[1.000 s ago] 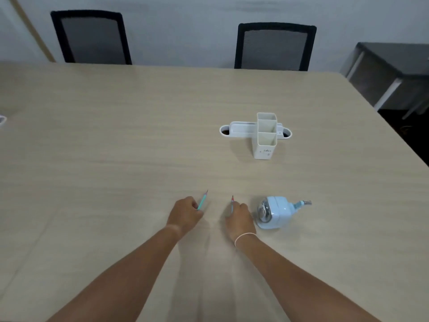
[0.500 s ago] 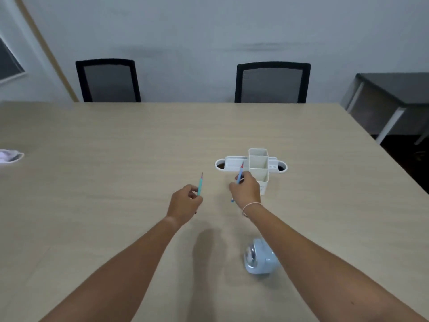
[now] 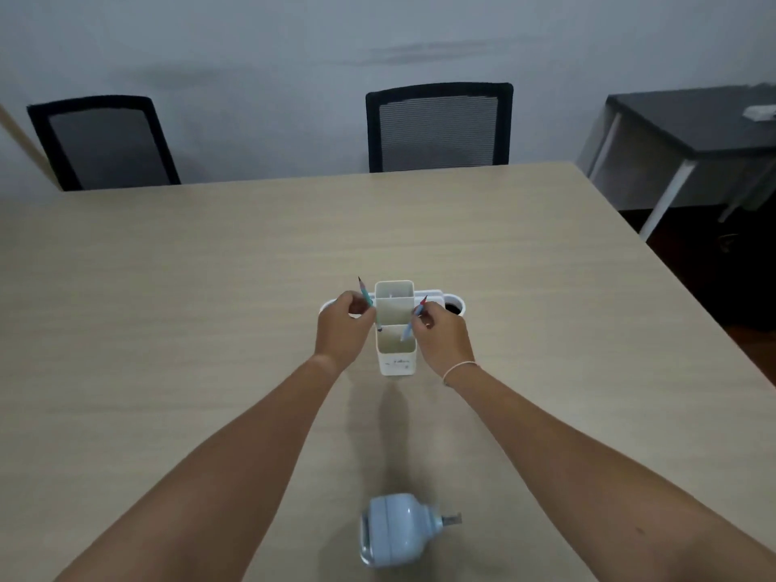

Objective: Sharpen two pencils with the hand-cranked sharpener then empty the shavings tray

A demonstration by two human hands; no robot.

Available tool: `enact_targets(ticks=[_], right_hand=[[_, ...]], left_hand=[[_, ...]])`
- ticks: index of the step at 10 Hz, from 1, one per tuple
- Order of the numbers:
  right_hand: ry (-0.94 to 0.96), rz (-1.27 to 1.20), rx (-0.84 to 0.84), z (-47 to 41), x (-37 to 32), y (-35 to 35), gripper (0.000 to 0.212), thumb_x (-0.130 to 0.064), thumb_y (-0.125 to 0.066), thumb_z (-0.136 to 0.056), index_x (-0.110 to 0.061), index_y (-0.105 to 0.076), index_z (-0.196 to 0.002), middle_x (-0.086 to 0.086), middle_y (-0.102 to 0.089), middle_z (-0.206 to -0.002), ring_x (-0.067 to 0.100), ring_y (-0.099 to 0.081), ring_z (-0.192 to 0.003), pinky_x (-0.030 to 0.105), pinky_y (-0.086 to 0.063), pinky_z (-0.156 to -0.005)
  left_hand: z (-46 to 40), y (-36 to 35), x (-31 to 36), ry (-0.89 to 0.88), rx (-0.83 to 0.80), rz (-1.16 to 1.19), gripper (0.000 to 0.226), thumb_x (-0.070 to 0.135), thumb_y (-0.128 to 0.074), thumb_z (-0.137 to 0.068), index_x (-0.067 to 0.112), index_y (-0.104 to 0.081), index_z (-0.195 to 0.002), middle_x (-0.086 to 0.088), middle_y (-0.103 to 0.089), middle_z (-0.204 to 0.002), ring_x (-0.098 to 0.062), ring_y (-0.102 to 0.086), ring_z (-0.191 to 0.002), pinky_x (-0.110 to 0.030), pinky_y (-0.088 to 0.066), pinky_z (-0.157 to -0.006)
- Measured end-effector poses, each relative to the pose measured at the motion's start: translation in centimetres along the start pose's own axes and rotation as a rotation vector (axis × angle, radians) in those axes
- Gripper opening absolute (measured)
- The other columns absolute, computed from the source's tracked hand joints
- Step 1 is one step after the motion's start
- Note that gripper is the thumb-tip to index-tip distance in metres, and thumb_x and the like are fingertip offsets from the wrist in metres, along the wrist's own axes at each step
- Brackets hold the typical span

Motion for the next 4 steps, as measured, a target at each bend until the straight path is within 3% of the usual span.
enact_targets(ticks=[1, 2, 4], right_hand=[[-0.003, 0.054, -0.074, -0.7, 1.1, -1.3, 0.018, -0.015, -0.05, -0.089, -0.003, -0.061, -0.081, 0.018, -0.068, -0.083, 0.031, -0.059, -0.075, 0.034, -0.046, -0.066], [0.005, 0.071, -0.063, -0.9, 1.8, -1.8, 0.019, -0.014, -0.052, -0.087, -0.001, -0.065, -0.088, 0.019, -0.07, -0.092, 0.035, -0.062, -0.085, 0.04, -0.052, -0.075], [-0.024, 0.015, -0.017, -0.3, 1.3, -1.2, 0.017, -0.014, -0.053, -0.087, -0.006, -0.066, -0.094, 0.014, -0.07, -0.094, 0.03, -0.062, -0.087, 0.034, -0.048, -0.075]], left_hand=[[-0.4, -0.6, -1.2, 0.035, -0.031, -0.051, 0.007, 0.007, -0.062, -0.081, 0.013, -0.06, -0.081, 0.0, -0.061, -0.08, -0.012, -0.055, -0.07, -0.05, -0.055, -0.084], [-0.2, -1.0, -2.6, 0.086, -0.067, -0.084, 0.003, 0.011, -0.063, -0.081, 0.011, -0.061, -0.084, 0.001, -0.062, -0.079, -0.017, -0.055, -0.073, -0.049, -0.056, -0.082], [1.0, -0.5, -3.0, 0.112, -0.098, -0.06, 0.008, 0.013, -0.062, -0.083, 0.014, -0.064, -0.09, 0.01, -0.059, -0.075, -0.016, -0.057, -0.074, -0.044, -0.054, -0.08]])
Point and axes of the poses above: each hand's wrist, its own z-axis away from the middle knuckle, its own y-axis out of the back of the hand, x = y × z, the point moved 1 cm from there along -z, towards the middle knuckle
